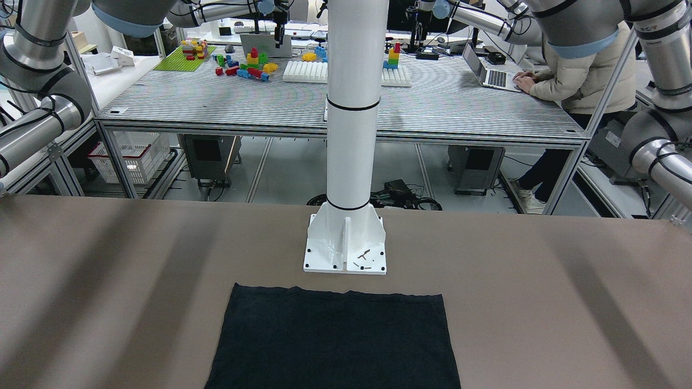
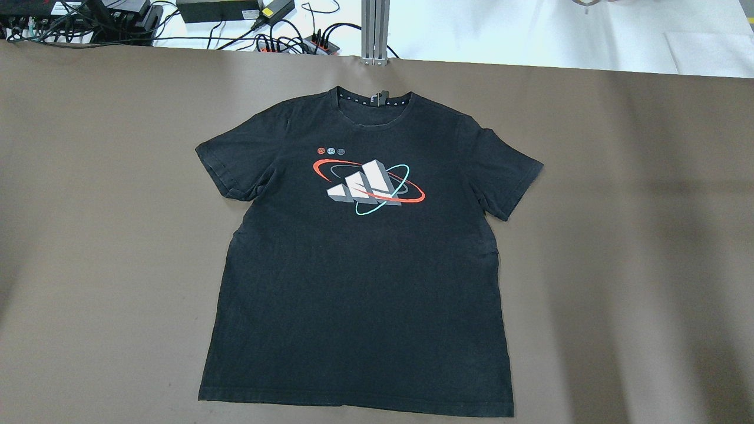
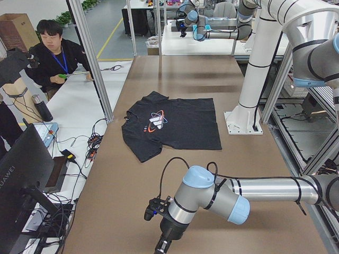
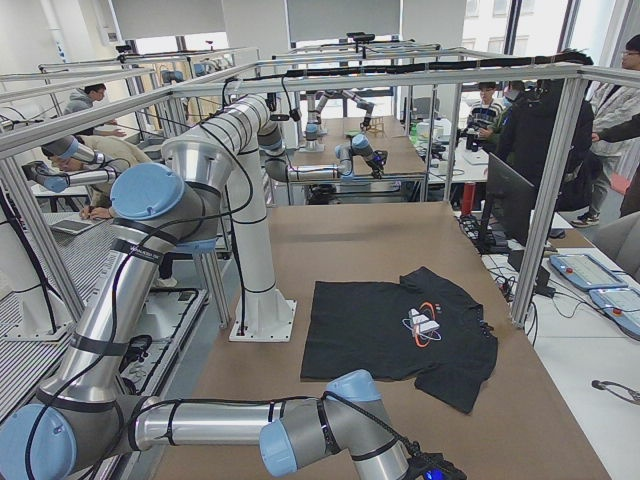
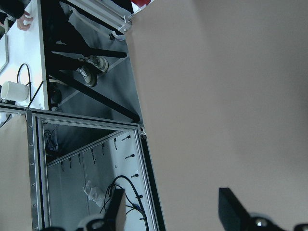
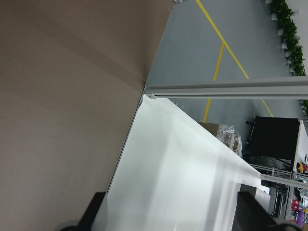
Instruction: Fold clothes
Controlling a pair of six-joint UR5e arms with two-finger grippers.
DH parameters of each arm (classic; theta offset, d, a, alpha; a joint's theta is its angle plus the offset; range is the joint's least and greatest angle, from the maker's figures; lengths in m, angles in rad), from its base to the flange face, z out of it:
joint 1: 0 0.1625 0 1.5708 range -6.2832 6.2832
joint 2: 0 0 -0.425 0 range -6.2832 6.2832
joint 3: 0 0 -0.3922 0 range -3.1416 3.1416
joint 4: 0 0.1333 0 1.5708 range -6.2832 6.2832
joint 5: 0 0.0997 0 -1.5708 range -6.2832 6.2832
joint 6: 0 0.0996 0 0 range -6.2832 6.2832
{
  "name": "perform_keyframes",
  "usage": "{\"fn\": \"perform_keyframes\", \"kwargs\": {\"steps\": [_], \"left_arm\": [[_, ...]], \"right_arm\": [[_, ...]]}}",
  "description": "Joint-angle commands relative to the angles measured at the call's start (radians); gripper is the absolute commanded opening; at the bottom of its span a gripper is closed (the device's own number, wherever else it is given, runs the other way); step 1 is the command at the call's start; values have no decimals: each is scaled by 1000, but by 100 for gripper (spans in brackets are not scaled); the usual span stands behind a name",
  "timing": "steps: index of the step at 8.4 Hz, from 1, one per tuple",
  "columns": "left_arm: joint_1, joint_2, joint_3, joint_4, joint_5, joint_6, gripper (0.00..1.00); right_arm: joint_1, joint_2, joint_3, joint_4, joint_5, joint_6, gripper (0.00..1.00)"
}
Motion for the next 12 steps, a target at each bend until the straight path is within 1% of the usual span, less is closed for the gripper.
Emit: {"fn": "perform_keyframes", "kwargs": {"steps": [1,2,9,11,12], "left_arm": [[0,42,2,-16,0,15,73],[0,55,2,-74,-6,8,73],[2,40,4,-67,-8,0,73],[2,47,2,-110,-8,0,73],[0,56,8,-136,-5,12,73]], "right_arm": [[0,3,-42,-16,-11,6,94],[0,3,-42,-14,-10,5,94],[0,6,-28,-1,-1,8,94],[0,9,-23,0,-2,19,94],[0,11,-25,-2,28,31,94]]}}
